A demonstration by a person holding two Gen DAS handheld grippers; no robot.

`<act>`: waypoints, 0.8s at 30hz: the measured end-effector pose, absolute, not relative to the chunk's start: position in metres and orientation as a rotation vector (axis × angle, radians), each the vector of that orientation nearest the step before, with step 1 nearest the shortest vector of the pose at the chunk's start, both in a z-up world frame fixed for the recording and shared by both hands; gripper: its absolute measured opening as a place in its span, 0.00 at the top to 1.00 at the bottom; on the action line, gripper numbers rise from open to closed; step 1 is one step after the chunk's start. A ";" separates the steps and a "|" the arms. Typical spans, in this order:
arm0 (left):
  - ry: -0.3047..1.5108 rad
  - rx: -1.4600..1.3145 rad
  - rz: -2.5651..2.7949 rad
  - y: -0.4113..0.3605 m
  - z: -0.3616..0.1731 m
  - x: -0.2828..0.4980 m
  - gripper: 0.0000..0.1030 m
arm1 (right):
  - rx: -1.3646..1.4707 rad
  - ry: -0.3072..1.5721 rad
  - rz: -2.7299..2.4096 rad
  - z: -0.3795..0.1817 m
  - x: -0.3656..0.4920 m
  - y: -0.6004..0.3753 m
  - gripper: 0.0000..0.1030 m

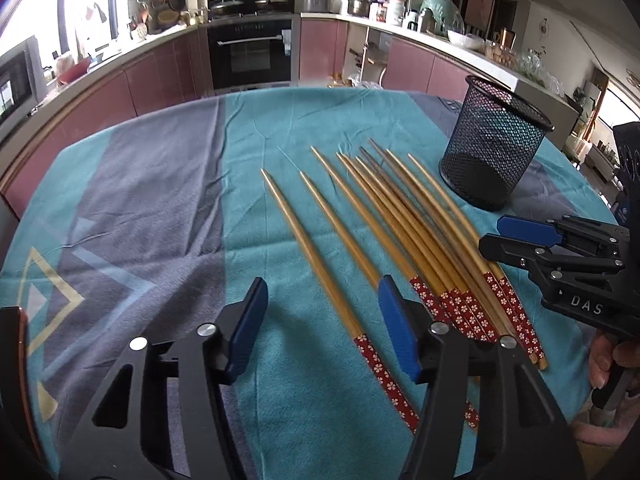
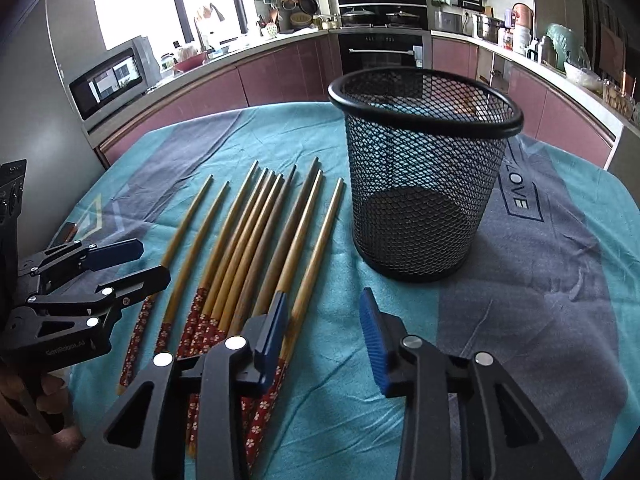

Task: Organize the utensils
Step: 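Grasp one wooden chopstick with the right tool while the left tool grasps another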

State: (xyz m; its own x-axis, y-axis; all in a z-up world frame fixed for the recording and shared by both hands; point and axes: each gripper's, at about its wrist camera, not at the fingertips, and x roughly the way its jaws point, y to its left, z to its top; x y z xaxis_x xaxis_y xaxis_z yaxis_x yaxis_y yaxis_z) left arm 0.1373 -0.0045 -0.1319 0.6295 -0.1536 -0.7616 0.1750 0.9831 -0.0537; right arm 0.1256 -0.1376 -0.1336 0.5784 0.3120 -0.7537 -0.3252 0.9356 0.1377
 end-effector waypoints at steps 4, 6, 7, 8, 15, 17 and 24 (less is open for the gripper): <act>0.893 0.046 -0.186 -0.012 -0.140 0.149 0.53 | -0.026 0.889 0.371 -0.135 0.129 -0.137 0.70; 0.901 0.053 -0.192 -0.015 -0.142 0.156 0.56 | -0.035 0.893 0.371 -0.135 0.132 -0.134 0.70; 0.905 0.055 -0.191 -0.016 -0.140 0.159 0.56 | -0.038 0.894 0.370 -0.135 0.134 -0.133 0.70; 0.908 0.057 -0.190 -0.016 -0.139 0.162 0.57 | -0.041 0.895 0.370 -0.135 0.136 -0.132 0.70; 0.921 0.038 -0.180 -0.017 -0.136 0.181 0.82 | -0.005 0.898 0.356 -0.135 0.147 -0.133 0.83; 0.924 0.018 -0.182 -0.018 -0.135 0.179 0.87 | 0.022 0.902 0.359 -0.136 0.150 -0.136 0.90; 0.922 -0.044 -0.177 -0.014 -0.136 0.176 0.92 | 0.091 0.900 0.382 -0.134 0.149 -0.146 0.94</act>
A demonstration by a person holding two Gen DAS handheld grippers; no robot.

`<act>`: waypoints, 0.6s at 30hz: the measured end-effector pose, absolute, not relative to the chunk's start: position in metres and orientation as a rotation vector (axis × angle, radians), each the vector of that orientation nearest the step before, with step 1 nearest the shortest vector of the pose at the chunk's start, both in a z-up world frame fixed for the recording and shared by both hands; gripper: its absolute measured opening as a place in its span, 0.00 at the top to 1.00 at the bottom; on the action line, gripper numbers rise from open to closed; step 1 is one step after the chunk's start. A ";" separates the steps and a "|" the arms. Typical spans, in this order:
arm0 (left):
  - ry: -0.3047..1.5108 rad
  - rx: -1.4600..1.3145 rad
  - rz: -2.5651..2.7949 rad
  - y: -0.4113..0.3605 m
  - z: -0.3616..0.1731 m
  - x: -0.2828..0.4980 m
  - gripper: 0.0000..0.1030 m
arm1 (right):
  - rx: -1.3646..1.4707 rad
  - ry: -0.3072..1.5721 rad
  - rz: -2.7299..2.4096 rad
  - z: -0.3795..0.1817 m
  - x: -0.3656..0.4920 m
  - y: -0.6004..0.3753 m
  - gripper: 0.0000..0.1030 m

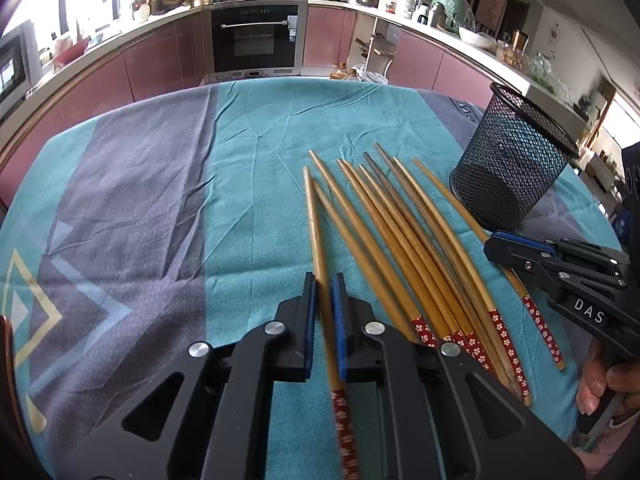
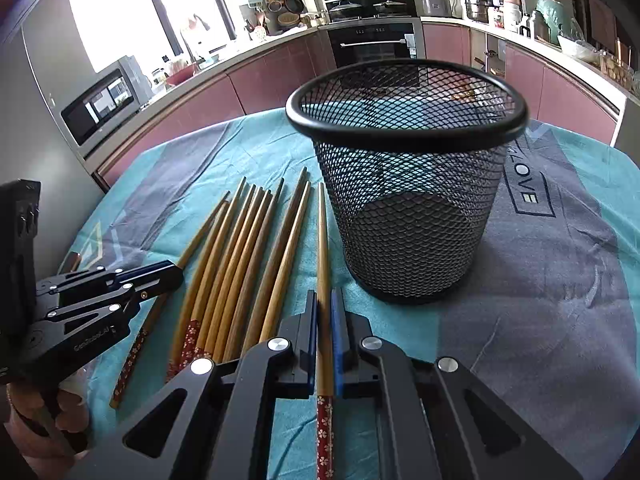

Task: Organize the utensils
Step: 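Grasp one wooden chopstick with the right tool while the left tool grasps another, then lift both chopsticks upright and carry them over the black mesh cup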

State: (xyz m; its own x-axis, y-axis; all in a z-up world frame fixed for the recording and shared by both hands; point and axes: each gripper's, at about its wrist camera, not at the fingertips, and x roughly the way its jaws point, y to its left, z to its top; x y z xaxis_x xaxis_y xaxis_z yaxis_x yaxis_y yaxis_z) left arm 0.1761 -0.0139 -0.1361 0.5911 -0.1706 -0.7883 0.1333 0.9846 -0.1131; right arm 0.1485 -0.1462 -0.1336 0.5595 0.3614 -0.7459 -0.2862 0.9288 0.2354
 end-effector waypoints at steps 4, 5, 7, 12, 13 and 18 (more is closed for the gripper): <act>0.918 -0.067 -0.180 -0.008 -0.133 0.169 0.92 | 0.105 0.887 0.412 -0.128 0.142 -0.150 0.94; 0.917 -0.070 -0.182 -0.006 -0.133 0.166 0.92 | 0.110 0.878 0.425 -0.125 0.139 -0.152 0.94; 0.911 -0.085 -0.191 0.000 -0.128 0.163 0.92 | 0.115 0.860 0.449 -0.118 0.135 -0.154 0.94; 0.864 -0.126 -0.245 0.010 -0.110 0.152 0.92 | 0.136 0.807 0.511 -0.099 0.123 -0.157 0.94; 0.854 -0.131 -0.255 0.010 -0.106 0.149 0.92 | 0.135 0.795 0.513 -0.095 0.121 -0.156 0.94; 0.791 -0.165 -0.333 0.011 -0.077 0.142 0.93 | 0.144 0.730 0.525 -0.072 0.111 -0.165 0.94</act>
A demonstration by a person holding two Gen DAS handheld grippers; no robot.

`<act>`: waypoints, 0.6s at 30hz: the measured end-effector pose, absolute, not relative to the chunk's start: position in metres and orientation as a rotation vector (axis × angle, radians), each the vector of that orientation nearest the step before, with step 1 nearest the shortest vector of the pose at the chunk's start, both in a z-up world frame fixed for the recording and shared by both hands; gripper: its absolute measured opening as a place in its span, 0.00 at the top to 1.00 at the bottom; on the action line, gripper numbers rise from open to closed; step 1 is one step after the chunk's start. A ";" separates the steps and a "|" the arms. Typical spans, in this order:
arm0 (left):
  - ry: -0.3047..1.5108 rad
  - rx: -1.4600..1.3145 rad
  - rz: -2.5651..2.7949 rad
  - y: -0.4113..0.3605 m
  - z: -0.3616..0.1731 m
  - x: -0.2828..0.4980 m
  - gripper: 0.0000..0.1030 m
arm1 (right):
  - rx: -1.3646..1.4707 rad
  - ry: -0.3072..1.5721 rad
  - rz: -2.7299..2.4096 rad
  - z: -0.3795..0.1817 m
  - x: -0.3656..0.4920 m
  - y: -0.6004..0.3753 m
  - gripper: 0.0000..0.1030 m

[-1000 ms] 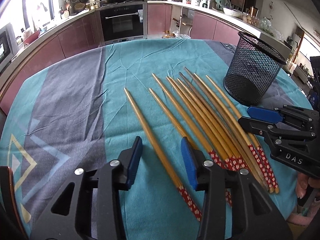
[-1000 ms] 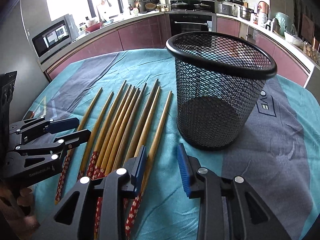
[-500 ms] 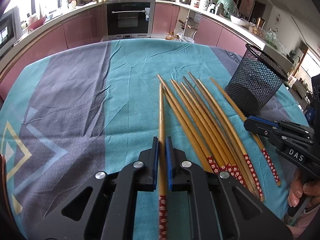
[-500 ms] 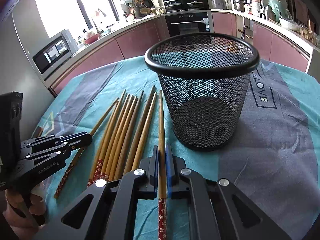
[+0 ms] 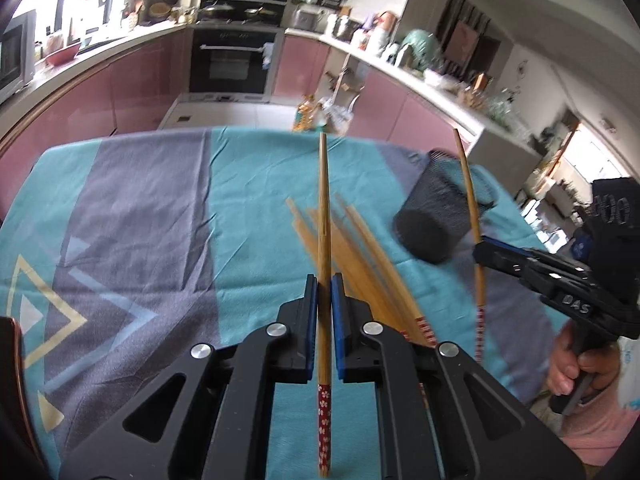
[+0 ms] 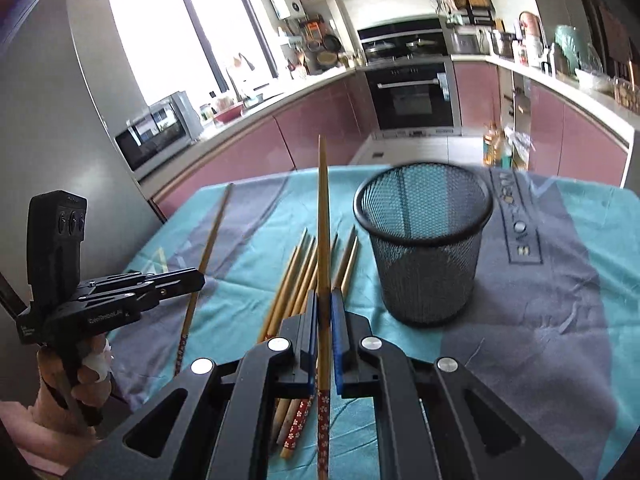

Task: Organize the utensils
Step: 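Lift both chopsticks upright and carry them over the black mesh cup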

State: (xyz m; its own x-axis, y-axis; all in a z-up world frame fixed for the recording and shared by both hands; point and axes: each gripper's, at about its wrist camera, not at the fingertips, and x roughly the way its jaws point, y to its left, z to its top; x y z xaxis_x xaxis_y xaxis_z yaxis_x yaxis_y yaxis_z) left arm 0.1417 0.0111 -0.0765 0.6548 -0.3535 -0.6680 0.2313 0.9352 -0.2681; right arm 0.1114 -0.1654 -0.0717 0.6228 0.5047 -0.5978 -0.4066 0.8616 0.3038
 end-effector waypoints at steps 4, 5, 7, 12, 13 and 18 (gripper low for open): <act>0.742 -0.185 -0.396 0.009 -0.054 0.133 0.93 | 0.156 0.692 0.536 -0.059 0.108 -0.170 0.94; 0.730 -0.187 -0.408 0.008 -0.049 0.131 0.93 | 0.160 0.678 0.538 -0.055 0.108 -0.172 0.94; 0.702 -0.192 -0.432 0.007 -0.037 0.126 0.93 | 0.165 0.660 0.540 -0.051 0.106 -0.172 0.95; 0.638 -0.193 -0.478 0.002 -0.011 0.117 0.93 | 0.179 0.606 0.549 -0.032 0.107 -0.182 0.95; 0.624 -0.193 -0.483 0.001 -0.005 0.117 0.93 | 0.182 0.594 0.550 -0.028 0.108 -0.184 0.95; 0.575 -0.200 -0.518 -0.011 0.018 0.126 0.93 | 0.182 0.544 0.544 -0.008 0.114 -0.193 0.95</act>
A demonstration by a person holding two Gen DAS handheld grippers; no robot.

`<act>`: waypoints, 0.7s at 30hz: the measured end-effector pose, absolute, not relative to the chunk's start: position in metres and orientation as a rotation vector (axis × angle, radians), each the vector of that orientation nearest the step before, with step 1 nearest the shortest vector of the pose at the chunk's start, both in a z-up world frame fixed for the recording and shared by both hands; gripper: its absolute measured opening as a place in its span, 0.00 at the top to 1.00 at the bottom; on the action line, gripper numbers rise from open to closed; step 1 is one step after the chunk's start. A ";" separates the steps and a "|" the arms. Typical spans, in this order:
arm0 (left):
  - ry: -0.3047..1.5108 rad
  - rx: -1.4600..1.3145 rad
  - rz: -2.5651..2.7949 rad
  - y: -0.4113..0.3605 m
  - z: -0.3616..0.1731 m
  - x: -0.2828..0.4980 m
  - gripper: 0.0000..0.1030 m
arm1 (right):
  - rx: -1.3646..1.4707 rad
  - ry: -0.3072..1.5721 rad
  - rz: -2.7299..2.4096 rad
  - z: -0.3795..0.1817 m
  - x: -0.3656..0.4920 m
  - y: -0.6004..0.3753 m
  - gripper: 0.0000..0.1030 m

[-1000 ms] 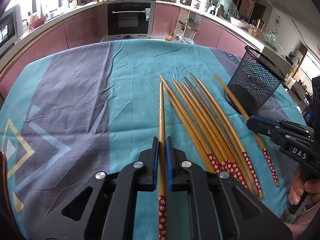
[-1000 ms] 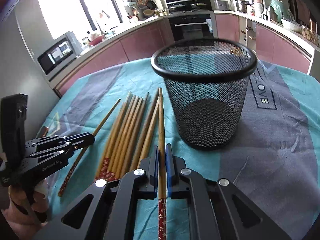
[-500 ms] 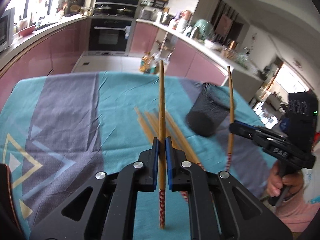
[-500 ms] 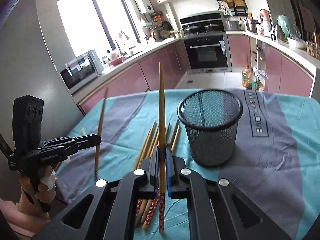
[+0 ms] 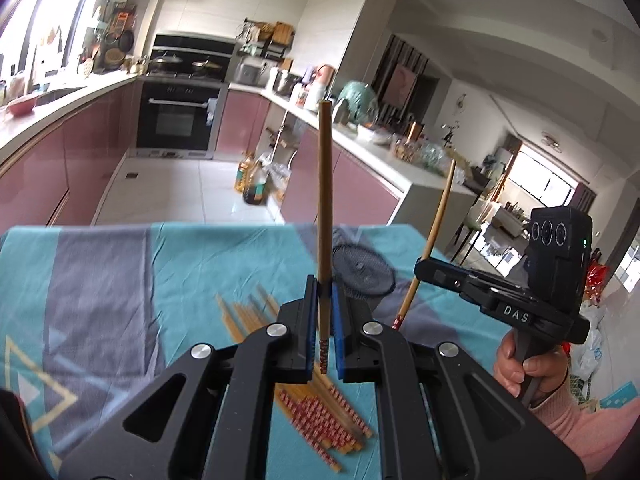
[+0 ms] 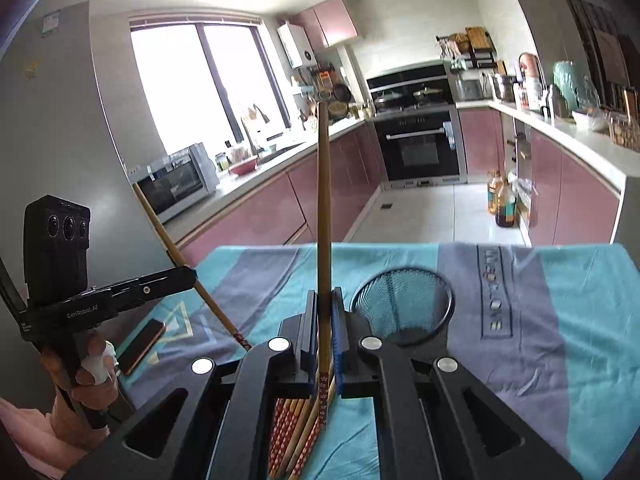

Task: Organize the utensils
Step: 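Lift both chopsticks upright and carry them over the black mesh cup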

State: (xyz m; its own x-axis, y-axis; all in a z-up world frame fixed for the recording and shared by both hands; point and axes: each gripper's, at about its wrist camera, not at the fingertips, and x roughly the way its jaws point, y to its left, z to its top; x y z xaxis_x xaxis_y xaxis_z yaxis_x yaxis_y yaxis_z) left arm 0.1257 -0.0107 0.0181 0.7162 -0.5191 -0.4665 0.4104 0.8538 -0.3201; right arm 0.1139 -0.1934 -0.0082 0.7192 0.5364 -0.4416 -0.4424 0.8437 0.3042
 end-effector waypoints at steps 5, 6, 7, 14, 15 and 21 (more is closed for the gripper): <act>0.517 -0.201 -0.551 -0.027 0.046 0.138 0.93 | 0.170 0.490 0.525 0.011 0.121 -0.201 0.95; 0.507 -0.204 -0.559 -0.032 0.053 0.141 0.93 | 0.167 0.478 0.518 0.015 0.123 -0.203 0.95; 0.500 -0.206 -0.567 -0.035 0.057 0.144 0.93 | 0.164 0.471 0.514 0.017 0.125 -0.204 0.95; 0.487 -0.186 -0.585 -0.063 0.074 0.167 0.93 | 0.162 0.429 0.472 0.032 0.143 -0.214 0.95; 0.491 -0.179 -0.584 -0.066 0.073 0.169 0.93 | 0.160 0.427 0.466 0.032 0.146 -0.214 0.95; 0.563 -0.086 -0.574 -0.093 0.051 0.185 0.93 | 0.131 0.437 0.422 0.024 0.166 -0.212 0.95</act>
State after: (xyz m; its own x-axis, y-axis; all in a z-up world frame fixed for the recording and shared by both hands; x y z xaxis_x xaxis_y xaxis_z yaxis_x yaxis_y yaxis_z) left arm 0.1850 -0.0934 0.0506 0.6939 -0.5366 -0.4801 0.4906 0.8404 -0.2303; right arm 0.1659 -0.2117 0.0245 0.8213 0.4233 -0.3824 -0.3678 0.9053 0.2124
